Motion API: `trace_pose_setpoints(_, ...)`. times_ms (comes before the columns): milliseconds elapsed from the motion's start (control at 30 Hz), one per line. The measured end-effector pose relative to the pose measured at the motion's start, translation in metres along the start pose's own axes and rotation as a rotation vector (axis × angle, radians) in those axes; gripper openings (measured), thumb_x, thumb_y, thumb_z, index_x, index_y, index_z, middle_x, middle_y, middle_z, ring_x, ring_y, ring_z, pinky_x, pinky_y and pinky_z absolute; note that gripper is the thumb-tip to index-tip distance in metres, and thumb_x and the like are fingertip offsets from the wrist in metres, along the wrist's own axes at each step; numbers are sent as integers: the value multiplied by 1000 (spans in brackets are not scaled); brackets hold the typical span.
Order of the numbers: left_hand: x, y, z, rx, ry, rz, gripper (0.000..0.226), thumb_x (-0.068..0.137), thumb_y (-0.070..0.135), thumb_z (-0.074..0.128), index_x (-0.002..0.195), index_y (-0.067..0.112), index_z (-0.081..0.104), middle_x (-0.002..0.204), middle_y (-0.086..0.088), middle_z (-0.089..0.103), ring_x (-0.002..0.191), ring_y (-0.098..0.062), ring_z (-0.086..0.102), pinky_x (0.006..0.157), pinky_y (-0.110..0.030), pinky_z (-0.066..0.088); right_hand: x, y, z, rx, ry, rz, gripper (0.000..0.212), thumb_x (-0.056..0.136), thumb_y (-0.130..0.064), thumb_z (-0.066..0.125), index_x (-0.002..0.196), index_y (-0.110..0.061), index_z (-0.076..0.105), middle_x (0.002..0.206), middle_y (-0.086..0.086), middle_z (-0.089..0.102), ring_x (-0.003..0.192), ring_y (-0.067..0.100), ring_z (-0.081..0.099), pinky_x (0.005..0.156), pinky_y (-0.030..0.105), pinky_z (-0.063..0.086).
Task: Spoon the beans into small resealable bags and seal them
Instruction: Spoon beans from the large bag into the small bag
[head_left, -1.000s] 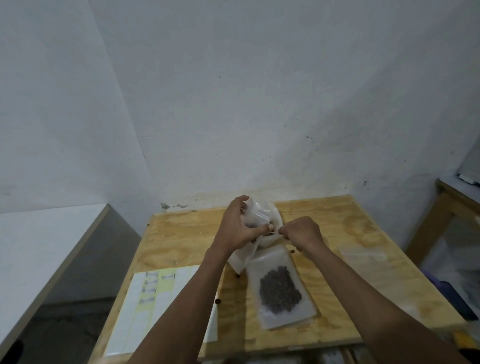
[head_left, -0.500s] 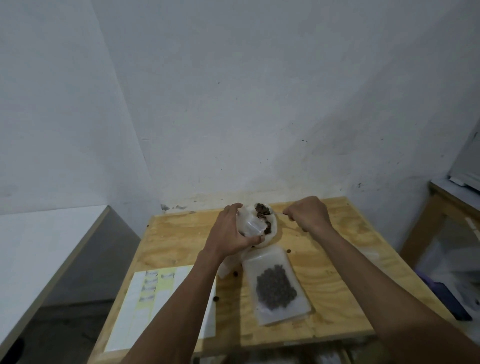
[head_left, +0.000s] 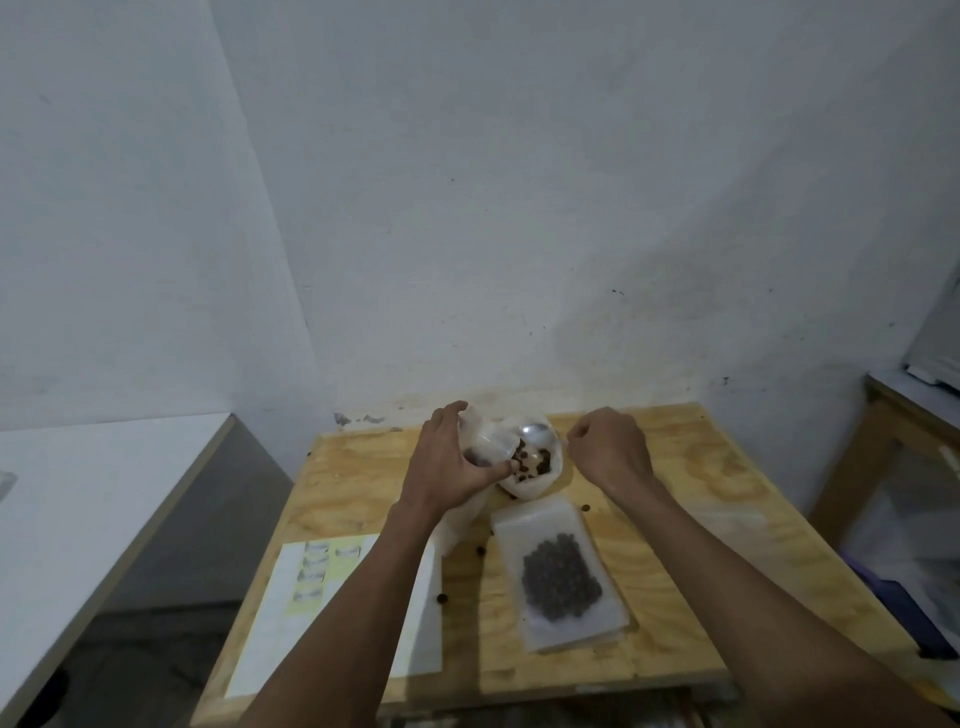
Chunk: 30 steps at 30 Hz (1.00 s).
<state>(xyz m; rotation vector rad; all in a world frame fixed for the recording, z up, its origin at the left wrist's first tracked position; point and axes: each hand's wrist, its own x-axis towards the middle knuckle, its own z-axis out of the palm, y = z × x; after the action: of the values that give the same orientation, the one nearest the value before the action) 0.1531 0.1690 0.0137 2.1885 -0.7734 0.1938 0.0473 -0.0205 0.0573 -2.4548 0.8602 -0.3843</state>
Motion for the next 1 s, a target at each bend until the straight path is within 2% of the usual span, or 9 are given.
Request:
trace_pose_setpoints(100, -3, -2, -6, -83, 97, -35, 110, 63, 71, 81, 149, 17, 38, 138, 2, 50, 122, -16, 51, 96, -35, 49, -3, 7, 23, -39, -67, 32, 36, 92, -5, 55, 57, -14, 52, 57, 2, 48, 50, 19, 47, 42, 26, 35)
trace_pose_setpoints(233, -4, 3, -11, -251, 209, -80, 109, 61, 71, 82, 147, 21, 39, 135, 6, 49, 116, -10, 51, 92, -33, 51, -1, 9, 38, -10, -90, 45, 18, 93, -7, 58, 80, -9, 70, 78, 7, 68, 72, 24, 67, 51, 28, 47)
trace_pose_setpoints(333, -3, 4, -10, -322, 263, -102, 104, 63, 67, 85, 146, 24, 40, 135, 7, 49, 117, -8, 52, 92, -34, 55, 3, 8, 39, 41, -97, -3, 14, 92, -8, 63, 84, -12, 73, 98, 8, 71, 93, 24, 67, 74, 33, 56)
trace_pose_setpoints(433, -3, 7, -6, -366, 293, -118, 105, 61, 70, 84, 146, 25, 40, 135, 7, 50, 118, -8, 52, 93, -39, 56, 6, 7, 32, 119, -44, -57, 17, 89, -21, 67, 76, -30, 65, 115, 6, 65, 113, 29, 60, 88, 40, 55)
trace_pose_setpoints(533, -4, 10, -1, -370, 300, -105, 105, 61, 70, 85, 145, 25, 40, 135, 8, 49, 118, -7, 52, 93, -40, 55, 6, -2, 17, 422, -19, -169, 15, 93, -28, 71, 79, -25, 69, 99, 2, 73, 99, 22, 68, 82, 36, 56)
trace_pose_setpoints(667, -5, 22, 3, -384, 313, -84, 107, 62, 71, 83, 146, 24, 38, 135, 8, 48, 118, -8, 52, 93, -40, 56, -4, -29, -9, 822, -262, -252, 19, 92, -31, 76, 87, -13, 70, 88, 9, 75, 86, 20, 76, 79, 43, 64)
trace_pose_setpoints(767, -5, 33, 3, -403, 294, -61, 107, 62, 69, 82, 148, 23, 37, 134, 6, 48, 118, -8, 52, 92, -40, 57, -8, -41, -15, 835, -297, -278, 17, 88, -16, 80, 85, -10, 63, 79, 14, 74, 75, 25, 74, 73, 42, 64)
trace_pose_setpoints(867, -6, 42, -5, -438, 254, -33, 104, 64, 64, 84, 150, 28, 36, 133, 7, 50, 117, -6, 55, 87, -30, 57, -8, -45, -21, 850, -192, -237, 21, 86, -1, 77, 81, -12, 59, 72, 12, 71, 66, 26, 69, 68, 39, 63)
trace_pose_setpoints(1000, -8, 57, -25, -639, 255, -45, 56, 83, 34, 83, 129, 32, 52, 107, -4, 68, 87, -18, 69, 67, -27, 58, -8, -39, -32, 813, -28, -236, 19, 86, 1, 70, 82, -16, 64, 74, 10, 72, 70, 30, 70, 65, 39, 59)
